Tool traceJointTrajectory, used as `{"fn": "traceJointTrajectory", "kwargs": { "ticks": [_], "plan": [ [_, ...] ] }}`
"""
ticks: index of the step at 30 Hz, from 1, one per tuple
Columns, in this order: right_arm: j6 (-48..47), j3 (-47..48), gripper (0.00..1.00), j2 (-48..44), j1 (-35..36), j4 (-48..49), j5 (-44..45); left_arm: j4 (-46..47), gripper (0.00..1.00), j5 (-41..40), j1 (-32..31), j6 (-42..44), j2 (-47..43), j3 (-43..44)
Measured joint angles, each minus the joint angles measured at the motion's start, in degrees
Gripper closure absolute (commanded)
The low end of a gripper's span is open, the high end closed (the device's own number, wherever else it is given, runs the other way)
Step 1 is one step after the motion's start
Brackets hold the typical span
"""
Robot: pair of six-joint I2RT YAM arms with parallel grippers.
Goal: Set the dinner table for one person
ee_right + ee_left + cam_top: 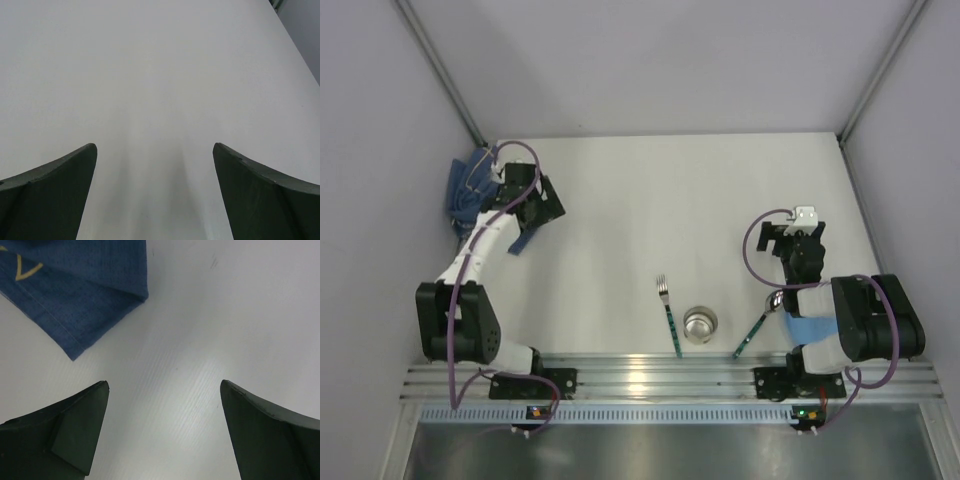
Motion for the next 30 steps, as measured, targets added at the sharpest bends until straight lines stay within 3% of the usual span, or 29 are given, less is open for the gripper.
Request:
{"fn": "traceJointTrajectory", "kwargs": {
  "ticks": [12,17,22,23,25,27,29,30],
  "plan": [
    [0.02,0.02,0.00,0.00,-0.02,0.00,0.02,-9.42,0.02,-14.01,0.63,0.35,37.40,39.58],
    [0.02,0.02,0.00,0.00,-0.02,0.02,0.00,-13.16,0.02,-20.31,1.46,2.45,46.84,50.49],
    [0.02,0.02,0.00,0.00,-0.02,0.00,0.00,-16.26,0.02,-24.83,3.39,3.87,51.80,56.13],
    [0.02,0.02,0.00,0.00,-0.02,0.00,0.00,-16.52,0.05,-25.03,4.17,3.98,52.30,56.46],
    [0.02,0.02,0.00,0.00,-0.02,0.00,0.00,-17.46,0.29,-25.03,6.40,4.15,52.96,56.61],
    [0.02,0.02,0.00,0.00,-0.02,0.00,0.02,-17.79,0.33,-24.76,8.72,4.79,53.35,56.41],
    [0.02,0.02,0.00,0.00,-0.02,0.02,0.00,-17.81,0.44,-24.30,10.51,5.11,53.40,55.78],
    [0.04,0.02,0.00,0.00,-0.02,0.00,0.00,-17.81,0.54,-24.13,11.37,5.22,53.40,55.39]
  ]
}}
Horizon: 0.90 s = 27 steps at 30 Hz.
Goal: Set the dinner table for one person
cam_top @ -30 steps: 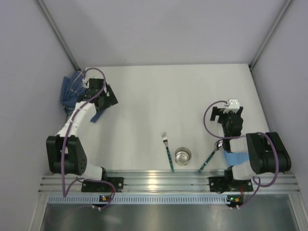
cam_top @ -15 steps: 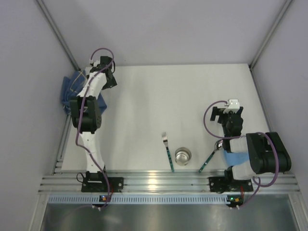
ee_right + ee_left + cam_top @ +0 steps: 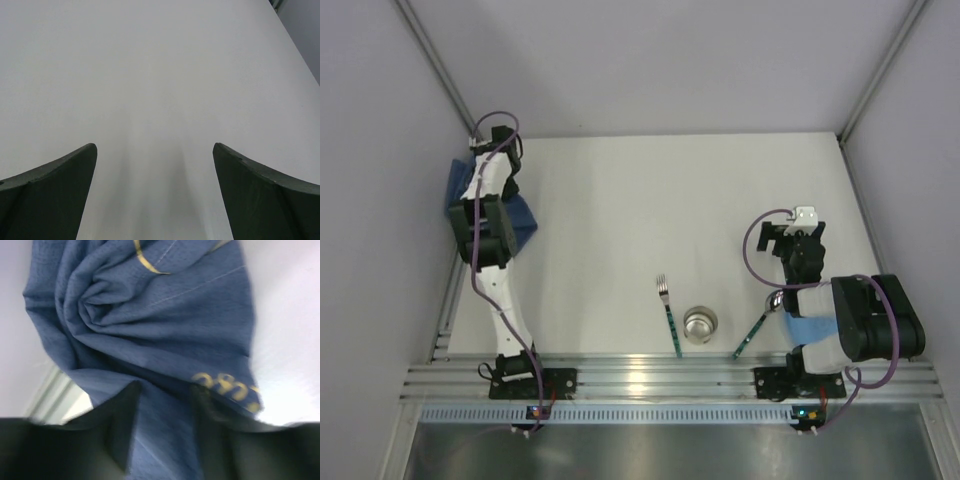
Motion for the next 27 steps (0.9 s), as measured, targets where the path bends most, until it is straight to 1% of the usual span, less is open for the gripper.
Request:
{"fn": "traceJointTrajectory", "kwargs": {
  "ticks": [1,2,3,9,11,13,15,18,21,24,25,26,27],
  "plan": [
    [-0.02,0.00,0.00,0.00,-0.02,0.00,0.00,0.00,0.68,0.26,0.61,0.28,0.00,-0.39],
    [-0.02,0.00,0.00,0.00,-0.02,0.02,0.02,0.11,0.90,0.50,1.07,0.50,0.00,-1.01],
    [-0.02,0.00,0.00,0.00,-0.02,0.00,0.00,0.15,1.00,0.92,1.18,0.52,-0.02,-1.60],
    [-0.02,0.00,0.00,0.00,-0.02,0.00,0.00,0.94,1.00,6.12,-0.11,1.81,-0.52,-6.08],
    [-0.02,0.00,0.00,0.00,-0.02,0.00,0.00,2.14,1.00,7.50,-1.51,3.02,-2.29,-9.16],
    [-0.02,0.00,0.00,0.00,-0.02,0.00,0.00,4.00,1.00,7.69,-4.52,5.05,-5.70,-13.22],
    [-0.02,0.00,0.00,0.00,-0.02,0.00,0.00,5.62,1.00,6.99,-8.79,6.67,-9.16,-16.24],
    [-0.02,0.00,0.00,0.00,-0.02,0.00,0.00,9.03,1.00,8.04,-17.99,8.94,-15.80,-20.68],
    [-0.02,0.00,0.00,0.00,-0.02,0.00,0.00,13.38,1.00,10.05,-27.15,11.50,-21.81,-25.46],
    [-0.02,0.00,0.00,0.00,-0.02,0.00,0.00,16.48,1.00,13.55,-33.77,13.62,-25.75,-30.97],
    [-0.02,0.00,0.00,0.00,-0.02,0.00,0.02,16.85,0.75,15.04,-35.56,14.29,-26.56,-32.85],
    [-0.02,0.00,0.00,0.00,-0.02,0.00,0.02,17.00,0.54,16.35,-36.79,15.08,-26.97,-34.38],
    [-0.02,0.00,0.00,0.00,-0.02,0.00,0.02,17.14,0.02,17.49,-37.46,15.41,-27.23,-35.63]
  ]
}}
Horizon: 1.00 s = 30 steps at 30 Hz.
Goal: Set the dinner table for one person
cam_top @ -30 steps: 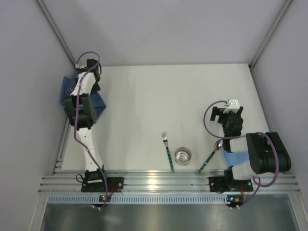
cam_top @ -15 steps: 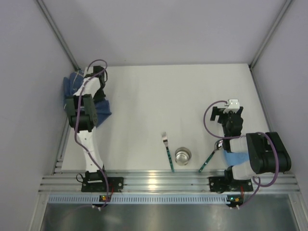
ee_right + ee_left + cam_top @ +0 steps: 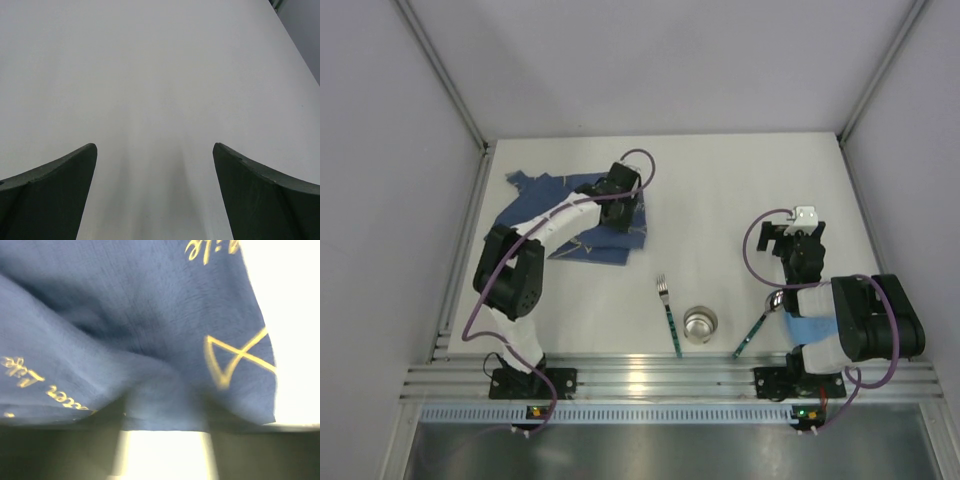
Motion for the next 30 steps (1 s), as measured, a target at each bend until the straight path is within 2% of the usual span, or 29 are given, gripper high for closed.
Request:
{"fn": "traceJointTrajectory", "kwargs": {
  "ticks": [3,6,10,13,17,22,30],
  "plan": [
    [0.00,0.00,0.00,0.00,-0.02,0.00,0.00,0.09,0.01,2.27,-0.20,-1.60,-1.44,-4.02],
    [0.00,0.00,0.00,0.00,-0.04,0.00,-0.02,-0.85,0.01,1.14,0.55,-4.57,-5.14,-5.92],
    [0.26,0.00,0.00,0.00,-0.59,-0.02,-1.01,-2.71,0.01,-5.73,1.05,-12.04,-12.94,-5.95],
    [0.50,0.00,0.00,0.00,-1.18,-0.02,-1.36,-4.42,0.01,-9.03,1.62,-16.48,-15.47,-6.01],
    [0.61,0.00,0.00,0.00,-1.31,-0.02,-1.55,-5.88,0.02,-9.75,3.26,-20.94,-13.79,-9.09],
    [0.70,0.00,0.00,0.00,-1.31,-0.02,-1.73,-8.00,0.02,-6.47,5.20,-23.87,-9.16,-13.46],
    [0.59,0.04,0.00,-0.11,-1.29,-0.22,-1.84,-8.87,0.01,-0.85,5.20,-25.09,-1.38,-9.05]
  ]
}}
